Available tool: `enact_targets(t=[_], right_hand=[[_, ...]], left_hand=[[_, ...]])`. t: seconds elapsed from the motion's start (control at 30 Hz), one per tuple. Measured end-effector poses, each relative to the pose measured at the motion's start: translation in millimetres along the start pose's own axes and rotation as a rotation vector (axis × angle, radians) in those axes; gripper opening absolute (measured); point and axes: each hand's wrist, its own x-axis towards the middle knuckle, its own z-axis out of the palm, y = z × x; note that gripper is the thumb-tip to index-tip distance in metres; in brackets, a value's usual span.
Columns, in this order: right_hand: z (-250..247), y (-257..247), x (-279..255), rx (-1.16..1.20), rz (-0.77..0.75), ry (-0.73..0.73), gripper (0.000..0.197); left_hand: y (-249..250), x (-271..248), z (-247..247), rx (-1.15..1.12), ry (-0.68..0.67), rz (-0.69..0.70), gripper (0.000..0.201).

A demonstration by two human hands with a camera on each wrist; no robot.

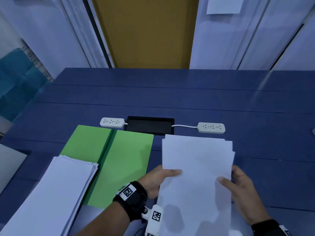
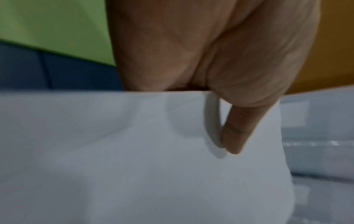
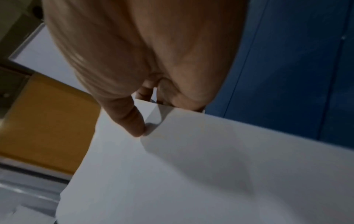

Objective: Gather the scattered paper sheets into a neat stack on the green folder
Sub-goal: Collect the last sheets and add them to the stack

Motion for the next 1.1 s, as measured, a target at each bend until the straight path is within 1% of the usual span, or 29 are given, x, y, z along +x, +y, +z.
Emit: enact_targets(t=[0.07,0.13,0.2,0.23,0.27,0.33,0.37,0.4,0.43,0.47,0.53,0.57,0.6,0.63,0.7,0.73,0.77,0.83,0.9,0.97,1.03,1.1], right_hand=[[3,-1,3,-0.036,0.021,-0.078,0.037],[4,-8,10,-0.019,0.015,-0.06,0.048],[6,-27,16,0.081,-0.05,-0.037,0.063],[5,-39,17,0.145,-0.098,-0.053,0.066],[4,-50,18,0.203,-0.138,-0.091,0.062],[2,-66,17,0.244,-0.182,-0.177,0.043],[1,-68,19,0.22,-0.183,-0.2,0.036],[1,-65,21,0.167,-0.177,-0.22,0.032],[3,-60,23,0.093,-0.171,-0.234,0.03],[8,-55,24,0.008,-0.167,-0.216,0.029],[18,-47,24,-0.096,-0.198,-0.11,0.022],[22,-47,23,-0.097,-0.228,-0.051,0.019],[24,-49,20,-0.078,-0.266,-0.008,0.018],[27,-52,16,-0.046,-0.309,0.017,0.019],[25,-56,6,0.027,-0.359,0.022,0.024],[24,-55,3,0.044,-0.357,0.023,0.028],[22,-51,2,0.047,-0.339,0.028,0.032],[23,-40,6,0.028,-0.276,0.065,0.036],[31,-32,12,0.035,-0.23,0.097,0.027],[41,-34,14,0.05,-0.218,0.112,0.018],[44,-44,10,0.079,-0.26,0.125,0.017],[34,-55,4,0.112,-0.352,0.114,0.02]], left_hand=[[6,4,-2,0.181,0.077,0.104,0.041],[18,4,2,0.304,0.118,0.213,0.043],[36,-2,7,0.317,0.066,0.288,0.046],[46,-8,8,0.281,0.017,0.314,0.045],[57,-14,9,0.231,-0.036,0.329,0.044],[76,-23,9,0.166,-0.12,0.337,0.043],[81,-24,9,0.188,-0.134,0.343,0.044],[82,-23,10,0.257,-0.112,0.354,0.044],[81,-21,12,0.357,-0.068,0.364,0.043],[77,-17,14,0.454,0.001,0.379,0.037],[68,-10,20,0.538,0.175,0.432,0.024],[66,-10,24,0.533,0.247,0.473,0.024],[65,-11,26,0.509,0.277,0.523,0.023],[66,-13,28,0.475,0.277,0.581,0.022],[68,-19,29,0.4,0.232,0.673,0.031],[67,-21,27,0.378,0.211,0.694,0.036],[65,-20,25,0.369,0.198,0.688,0.039],[59,-13,22,0.39,0.211,0.635,0.036],[53,-3,24,0.396,0.245,0.596,0.033],[53,1,35,0.361,0.268,0.6,0.03],[59,0,47,0.311,0.259,0.646,0.031],[65,-6,49,0.255,0.209,0.702,0.034]])
